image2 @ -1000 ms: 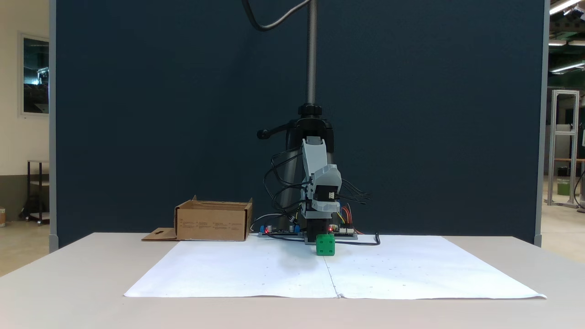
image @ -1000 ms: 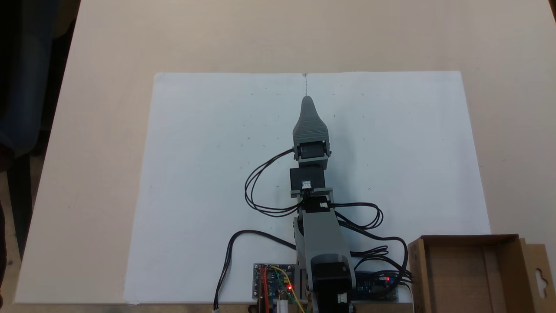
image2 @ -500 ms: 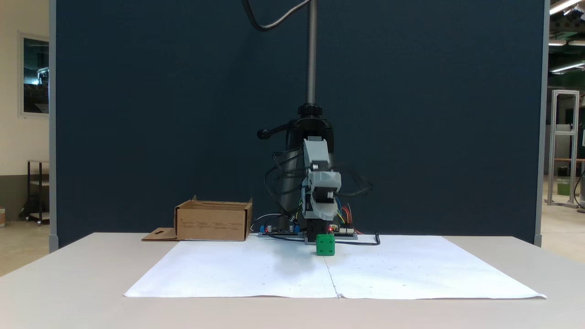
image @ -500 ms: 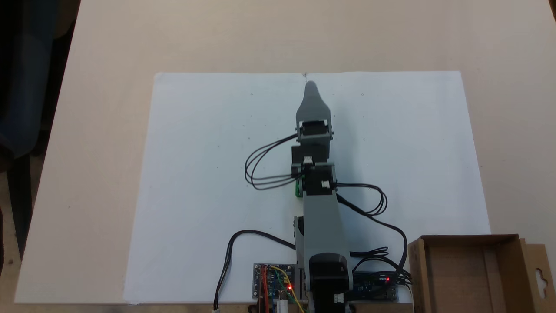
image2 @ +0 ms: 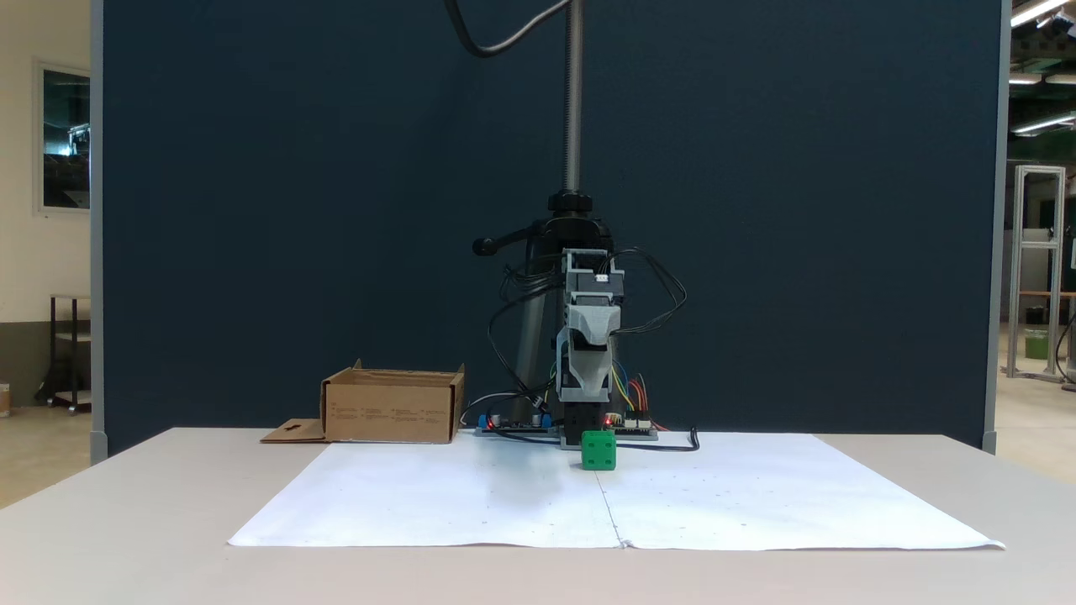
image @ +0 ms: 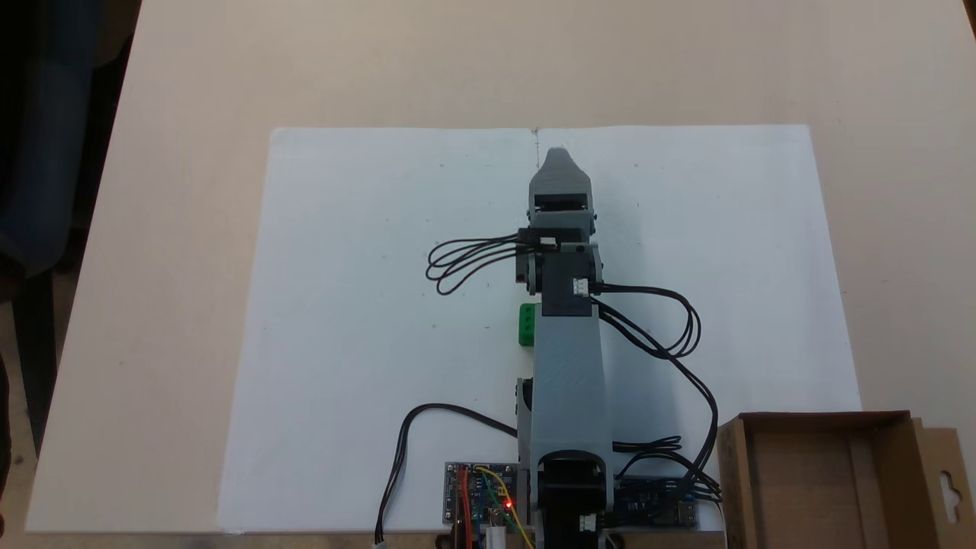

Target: Grasp a green dice and put it in the bin.

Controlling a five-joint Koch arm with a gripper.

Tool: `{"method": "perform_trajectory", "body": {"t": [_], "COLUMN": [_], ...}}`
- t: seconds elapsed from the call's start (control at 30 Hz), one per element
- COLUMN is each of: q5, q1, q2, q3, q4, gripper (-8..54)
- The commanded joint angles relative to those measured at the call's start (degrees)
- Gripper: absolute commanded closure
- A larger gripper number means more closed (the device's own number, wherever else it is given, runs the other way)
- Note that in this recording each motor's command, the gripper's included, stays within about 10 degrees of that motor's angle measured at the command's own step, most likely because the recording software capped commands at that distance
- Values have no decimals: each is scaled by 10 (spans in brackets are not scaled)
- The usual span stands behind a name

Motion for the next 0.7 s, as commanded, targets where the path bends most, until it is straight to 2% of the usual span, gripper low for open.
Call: {"method": "perform_trajectory", "body": {"t": [0.0,0.2,0.43,0.67], "q5": [30,33,86,103], "q1": [-5,14,16,16], "q2": [65,65,65,64], "q3": [-67,-147,-172,-171], "q4": [93,279,483,523], "gripper": [21,22,22,22]}}
